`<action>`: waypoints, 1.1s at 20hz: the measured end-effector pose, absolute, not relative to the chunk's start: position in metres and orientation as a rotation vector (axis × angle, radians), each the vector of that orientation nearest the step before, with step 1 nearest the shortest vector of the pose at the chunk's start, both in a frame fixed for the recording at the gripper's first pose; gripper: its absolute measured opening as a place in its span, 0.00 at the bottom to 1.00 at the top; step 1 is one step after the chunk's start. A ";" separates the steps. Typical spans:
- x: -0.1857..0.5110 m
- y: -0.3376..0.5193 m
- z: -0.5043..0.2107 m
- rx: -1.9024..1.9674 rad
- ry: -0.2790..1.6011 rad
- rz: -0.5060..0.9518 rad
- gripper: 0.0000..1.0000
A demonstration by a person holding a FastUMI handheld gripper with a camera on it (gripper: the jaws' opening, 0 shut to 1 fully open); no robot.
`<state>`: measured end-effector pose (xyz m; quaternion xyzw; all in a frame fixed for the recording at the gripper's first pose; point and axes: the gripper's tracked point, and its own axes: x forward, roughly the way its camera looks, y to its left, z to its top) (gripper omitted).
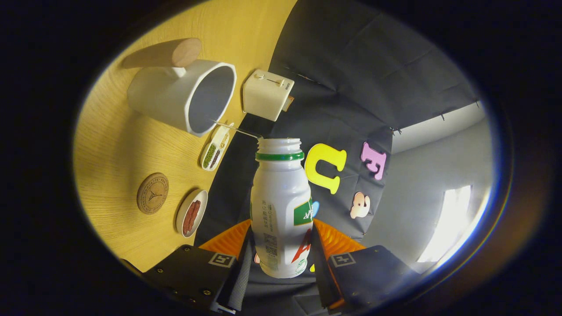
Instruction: Take the bottle from table, then pour the juice into the cup, finally place the bottle on the coaster
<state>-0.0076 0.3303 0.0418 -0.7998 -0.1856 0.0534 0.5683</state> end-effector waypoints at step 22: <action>-0.014 0.339 0.045 -1.993 -0.554 0.110 0.64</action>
